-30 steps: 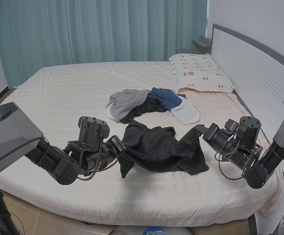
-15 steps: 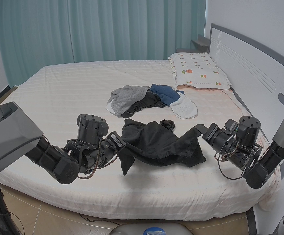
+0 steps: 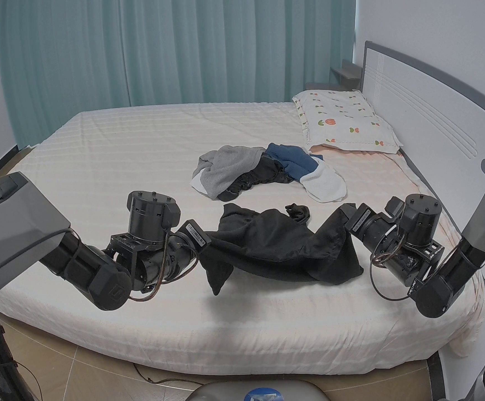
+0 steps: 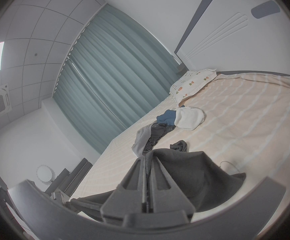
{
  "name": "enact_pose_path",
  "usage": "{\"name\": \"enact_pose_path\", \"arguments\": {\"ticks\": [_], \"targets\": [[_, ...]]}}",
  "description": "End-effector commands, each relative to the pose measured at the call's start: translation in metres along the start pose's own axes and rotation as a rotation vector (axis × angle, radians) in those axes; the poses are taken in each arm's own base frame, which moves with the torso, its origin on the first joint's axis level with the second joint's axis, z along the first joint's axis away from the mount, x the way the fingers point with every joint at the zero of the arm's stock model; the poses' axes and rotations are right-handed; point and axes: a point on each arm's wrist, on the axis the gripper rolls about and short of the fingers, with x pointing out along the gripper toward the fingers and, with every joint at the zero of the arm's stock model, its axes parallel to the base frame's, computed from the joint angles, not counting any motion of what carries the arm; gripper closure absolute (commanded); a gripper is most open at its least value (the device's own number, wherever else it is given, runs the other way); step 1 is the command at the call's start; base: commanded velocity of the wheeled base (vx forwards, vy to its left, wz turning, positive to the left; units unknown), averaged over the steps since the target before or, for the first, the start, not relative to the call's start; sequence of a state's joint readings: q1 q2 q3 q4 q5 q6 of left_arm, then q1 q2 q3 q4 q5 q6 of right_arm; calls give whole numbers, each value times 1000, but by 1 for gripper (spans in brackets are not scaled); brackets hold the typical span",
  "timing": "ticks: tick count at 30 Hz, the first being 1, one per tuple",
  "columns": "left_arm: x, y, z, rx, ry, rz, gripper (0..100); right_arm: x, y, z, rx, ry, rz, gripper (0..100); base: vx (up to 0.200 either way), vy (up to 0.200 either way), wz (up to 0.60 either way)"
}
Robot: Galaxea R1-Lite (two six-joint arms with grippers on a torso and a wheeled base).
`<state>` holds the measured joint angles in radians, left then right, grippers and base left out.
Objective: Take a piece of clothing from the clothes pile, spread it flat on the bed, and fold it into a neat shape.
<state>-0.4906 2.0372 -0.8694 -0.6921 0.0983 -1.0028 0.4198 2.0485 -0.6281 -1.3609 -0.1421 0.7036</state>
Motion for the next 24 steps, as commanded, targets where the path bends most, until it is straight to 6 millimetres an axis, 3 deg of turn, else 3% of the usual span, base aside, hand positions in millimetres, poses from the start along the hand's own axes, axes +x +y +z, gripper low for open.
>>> {"name": "enact_pose_path", "arguments": {"ticks": [1, 24], "targets": [[-2, 0, 5, -4, -13, 0, 100, 4, -1, -2, -2, -4, -1, 100, 0, 200, 0], [-11, -2, 15, -9, -41, -13, 100, 12, 3, 1, -70, -138, -33, 100, 0, 200, 0]]}}
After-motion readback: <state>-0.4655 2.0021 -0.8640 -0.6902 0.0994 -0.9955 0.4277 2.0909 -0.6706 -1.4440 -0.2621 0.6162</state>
